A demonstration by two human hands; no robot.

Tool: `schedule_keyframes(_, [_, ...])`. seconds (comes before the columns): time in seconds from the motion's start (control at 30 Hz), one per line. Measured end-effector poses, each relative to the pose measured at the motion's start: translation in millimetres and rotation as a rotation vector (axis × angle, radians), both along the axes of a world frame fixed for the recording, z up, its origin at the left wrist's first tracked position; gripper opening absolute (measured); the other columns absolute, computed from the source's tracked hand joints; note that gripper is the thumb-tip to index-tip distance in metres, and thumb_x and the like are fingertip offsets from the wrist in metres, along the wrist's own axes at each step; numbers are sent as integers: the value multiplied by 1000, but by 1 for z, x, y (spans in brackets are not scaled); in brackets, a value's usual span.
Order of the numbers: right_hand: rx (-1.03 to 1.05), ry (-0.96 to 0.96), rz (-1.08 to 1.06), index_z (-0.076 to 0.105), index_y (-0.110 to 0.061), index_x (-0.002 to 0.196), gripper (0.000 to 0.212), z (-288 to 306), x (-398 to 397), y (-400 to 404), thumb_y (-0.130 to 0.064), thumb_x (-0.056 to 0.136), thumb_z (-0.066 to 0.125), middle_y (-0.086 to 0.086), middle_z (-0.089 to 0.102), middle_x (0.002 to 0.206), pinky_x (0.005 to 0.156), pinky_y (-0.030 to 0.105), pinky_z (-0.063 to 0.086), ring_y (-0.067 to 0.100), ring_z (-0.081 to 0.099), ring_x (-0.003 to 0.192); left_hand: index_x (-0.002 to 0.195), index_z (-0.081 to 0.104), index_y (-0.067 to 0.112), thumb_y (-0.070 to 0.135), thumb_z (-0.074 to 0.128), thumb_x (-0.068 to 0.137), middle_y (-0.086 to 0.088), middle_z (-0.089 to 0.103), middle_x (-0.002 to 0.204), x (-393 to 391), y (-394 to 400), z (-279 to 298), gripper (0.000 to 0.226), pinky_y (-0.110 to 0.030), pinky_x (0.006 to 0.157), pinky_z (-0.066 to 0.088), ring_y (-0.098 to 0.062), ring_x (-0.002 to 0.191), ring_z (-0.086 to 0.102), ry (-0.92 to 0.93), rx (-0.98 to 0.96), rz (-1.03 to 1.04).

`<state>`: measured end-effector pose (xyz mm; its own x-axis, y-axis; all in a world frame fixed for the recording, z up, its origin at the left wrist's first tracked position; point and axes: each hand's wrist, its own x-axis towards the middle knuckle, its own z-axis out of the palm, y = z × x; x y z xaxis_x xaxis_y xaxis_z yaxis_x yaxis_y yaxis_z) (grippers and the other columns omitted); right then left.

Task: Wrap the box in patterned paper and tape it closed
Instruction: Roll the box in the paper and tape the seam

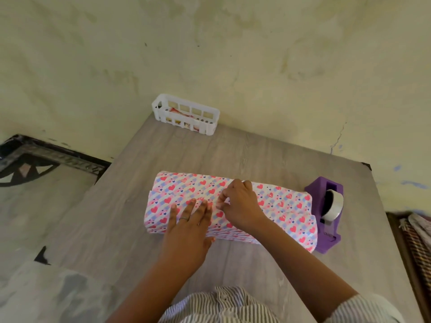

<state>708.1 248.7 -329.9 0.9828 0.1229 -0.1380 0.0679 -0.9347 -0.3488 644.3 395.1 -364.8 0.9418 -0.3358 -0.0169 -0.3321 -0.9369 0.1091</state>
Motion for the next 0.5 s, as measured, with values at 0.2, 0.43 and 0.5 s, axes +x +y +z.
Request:
schedule_keyframes(0.2, [-47, -11, 22, 68, -21, 91, 10, -7, 5, 3, -26, 90, 59, -2, 55, 114, 95, 32, 39, 18, 44, 112, 151, 1, 23, 49, 37, 97, 2, -5, 158, 0, 0, 13, 70, -51, 109, -17, -25, 145, -9, 106, 5, 23])
schedule_keyframes(0.43, [91, -39, -122, 48, -26, 118, 49, -14, 8, -6, -41, 78, 72, -7, 44, 127, 103, 33, 29, 15, 37, 119, 132, 54, 16, 50, 82, 60, -7, 51, 138, 3, 3, 7, 85, -57, 101, 26, -31, 129, 45, 120, 1, -41])
schedule_keyframes(0.5, [96, -41, -190, 44, -27, 120, 59, -17, 15, -10, -47, 73, 74, -6, 41, 129, 103, 34, 26, 16, 35, 120, 141, 42, 17, 50, 75, 71, -7, 39, 147, 1, 3, 11, 85, -55, 106, 16, -31, 136, 34, 174, 15, -34])
